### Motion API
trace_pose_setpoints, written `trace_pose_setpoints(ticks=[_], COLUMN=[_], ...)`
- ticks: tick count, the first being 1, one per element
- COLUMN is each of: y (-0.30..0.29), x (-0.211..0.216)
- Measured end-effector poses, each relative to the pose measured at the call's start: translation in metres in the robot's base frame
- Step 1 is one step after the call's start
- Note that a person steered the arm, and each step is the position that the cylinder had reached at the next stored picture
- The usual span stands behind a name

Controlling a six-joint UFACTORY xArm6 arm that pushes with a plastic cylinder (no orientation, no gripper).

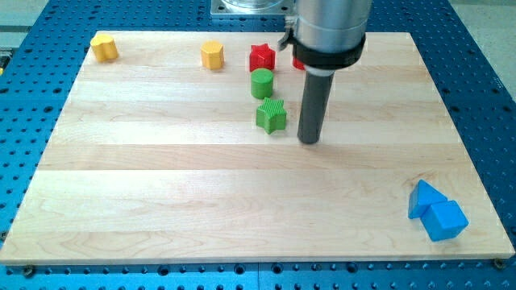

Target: Put the cube at the bottom left of the green star

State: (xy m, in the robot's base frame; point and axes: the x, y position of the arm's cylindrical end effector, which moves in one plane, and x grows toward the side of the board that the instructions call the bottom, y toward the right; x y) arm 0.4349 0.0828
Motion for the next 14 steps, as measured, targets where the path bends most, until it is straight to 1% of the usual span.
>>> trace_pose_setpoints(ticks=[1, 2, 3, 4, 5, 6, 7, 8, 9, 10, 12, 14], y=[-0.005, -0.032, -0.061, -0.066, 0.002, 0.102, 0.19, 0.262, 0.225, 0.171, 0.153, 0.078], x=[-0.014, -0.014, -0.004, 0.026, 0.027, 0.024, 0.045, 0.095, 0.168, 0.183, 0.115, 0.111])
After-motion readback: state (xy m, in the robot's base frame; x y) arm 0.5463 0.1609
